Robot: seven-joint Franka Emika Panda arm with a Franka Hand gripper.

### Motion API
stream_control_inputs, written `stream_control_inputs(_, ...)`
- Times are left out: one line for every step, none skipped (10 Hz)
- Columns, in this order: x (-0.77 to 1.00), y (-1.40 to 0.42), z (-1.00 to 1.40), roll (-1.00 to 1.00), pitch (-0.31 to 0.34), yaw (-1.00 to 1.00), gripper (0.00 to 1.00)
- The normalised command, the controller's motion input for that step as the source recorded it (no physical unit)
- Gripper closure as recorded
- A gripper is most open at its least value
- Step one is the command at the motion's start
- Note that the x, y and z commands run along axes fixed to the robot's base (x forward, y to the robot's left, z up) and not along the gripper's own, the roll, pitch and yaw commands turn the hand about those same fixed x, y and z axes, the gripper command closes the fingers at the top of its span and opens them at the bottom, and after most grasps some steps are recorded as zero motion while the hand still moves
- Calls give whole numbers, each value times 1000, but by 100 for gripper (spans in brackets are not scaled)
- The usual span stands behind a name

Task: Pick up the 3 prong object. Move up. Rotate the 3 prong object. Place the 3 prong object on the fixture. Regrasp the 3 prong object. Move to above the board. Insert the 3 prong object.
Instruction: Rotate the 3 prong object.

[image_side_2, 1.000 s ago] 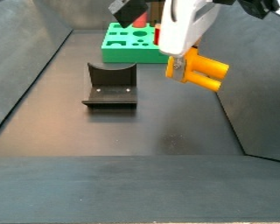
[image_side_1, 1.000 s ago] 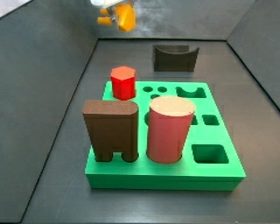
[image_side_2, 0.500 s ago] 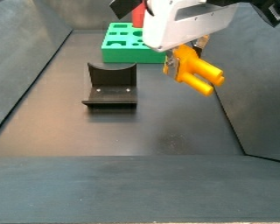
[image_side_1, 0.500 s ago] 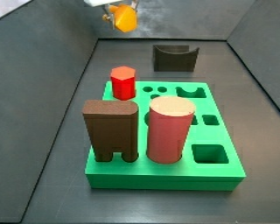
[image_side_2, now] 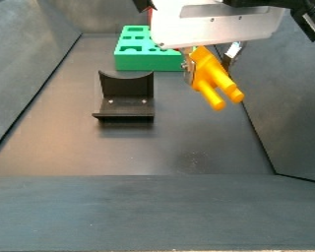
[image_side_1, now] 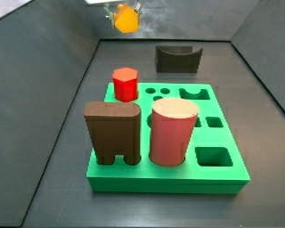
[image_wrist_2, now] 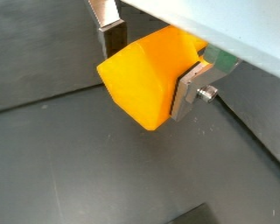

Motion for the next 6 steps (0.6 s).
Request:
stream_control_inputs(-8,13,8,-4,-4,-1000,100)
stream_control_inputs(-8,13,8,-6,-5,-1000,100)
stream_control_inputs(-8,14,8,-6,-6,-839,100)
stream_control_inputs(-8,13,8,-6,-6,-530,100)
stream_control_inputs(-8,13,8,-6,-6,-404,100)
stream_control_inputs(-8,13,8,-6,-5,-206,100)
